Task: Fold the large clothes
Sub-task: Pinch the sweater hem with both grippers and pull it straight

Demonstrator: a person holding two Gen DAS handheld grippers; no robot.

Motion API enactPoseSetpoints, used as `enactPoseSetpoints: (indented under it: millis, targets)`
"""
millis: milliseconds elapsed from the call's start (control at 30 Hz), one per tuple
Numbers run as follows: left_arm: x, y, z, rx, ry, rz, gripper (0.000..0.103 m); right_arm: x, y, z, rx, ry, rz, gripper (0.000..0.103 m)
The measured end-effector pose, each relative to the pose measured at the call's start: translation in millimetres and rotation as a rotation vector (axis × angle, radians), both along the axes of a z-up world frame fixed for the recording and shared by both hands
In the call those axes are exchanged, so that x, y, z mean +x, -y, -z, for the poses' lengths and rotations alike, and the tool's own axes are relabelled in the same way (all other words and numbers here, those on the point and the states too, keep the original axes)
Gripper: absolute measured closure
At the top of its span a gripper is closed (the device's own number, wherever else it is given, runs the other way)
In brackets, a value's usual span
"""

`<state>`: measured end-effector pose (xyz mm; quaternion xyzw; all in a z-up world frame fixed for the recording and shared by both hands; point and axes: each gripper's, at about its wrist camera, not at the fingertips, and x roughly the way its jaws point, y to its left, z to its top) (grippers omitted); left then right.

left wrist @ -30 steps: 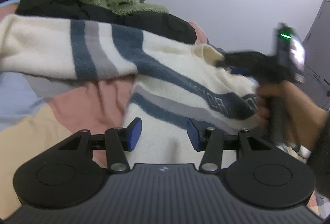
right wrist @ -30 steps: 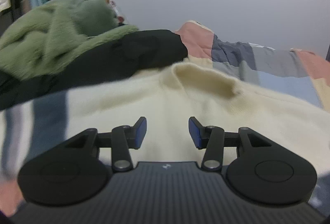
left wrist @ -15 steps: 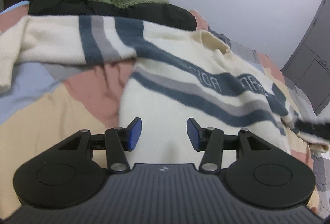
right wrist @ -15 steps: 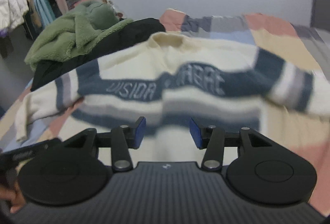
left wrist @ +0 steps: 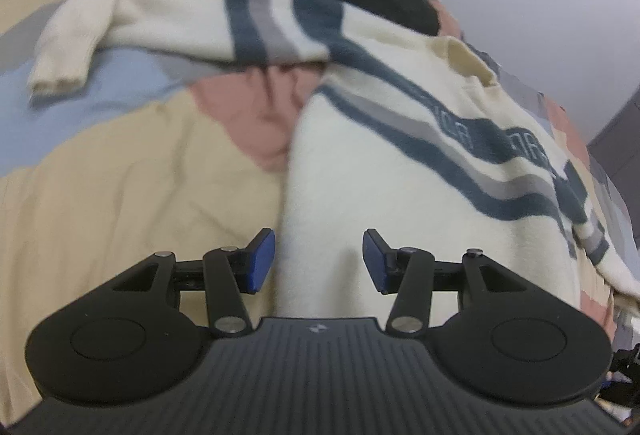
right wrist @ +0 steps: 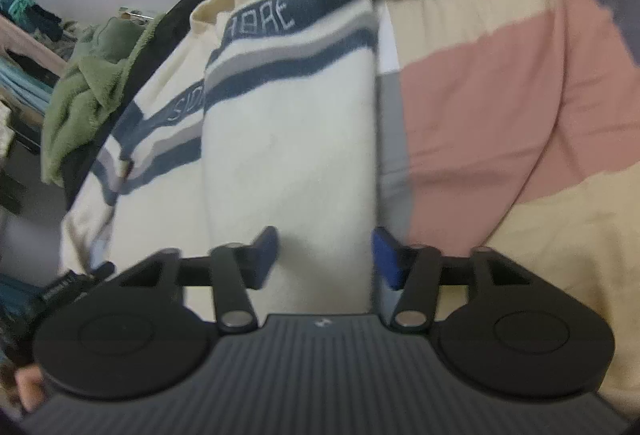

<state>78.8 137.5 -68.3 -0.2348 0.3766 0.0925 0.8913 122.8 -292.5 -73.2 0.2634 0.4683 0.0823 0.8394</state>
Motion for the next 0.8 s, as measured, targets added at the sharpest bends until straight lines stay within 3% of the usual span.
enactPoseSetpoints:
  millis: [67, 267, 433, 533, 600, 800]
  targets:
    - [-1.1, -1.8, 1.2, -0.008, -0.008, -0.021, 0.048, 1.7, 0.5, 8.3, 0.05, -0.031, -0.005, 0.029]
    - [2.7, -11.9, 5.6, -0.061, -0.011, -0.065, 0.048, 4.3, -8.9, 32.8, 0.145, -0.131, -0.037, 0.029]
    - [6.2, -19.7, 11.1, -0.122, -0.016, -0.073, 0.048, 2.7, -17.7, 29.0, 0.17, -0.104, -0.077, 0.03]
    - [6.7, -22.5, 11.8, -0.146, -0.009, -0.069, 0.048, 1.0, -20.2, 20.5, 0.182, -0.055, -0.116, 0.049]
    - [6.8, -23.6, 11.9, -0.156, -0.004, -0.062, 0.048, -0.4, -22.9, 10.7, 0.154, -0.016, -0.134, 0.073]
    - [3.5, -30.9, 10.8, -0.21, 0.023, -0.056, 0.048, 2.2, -14.8, -21.5, 0.067, 0.068, -0.15, 0.084]
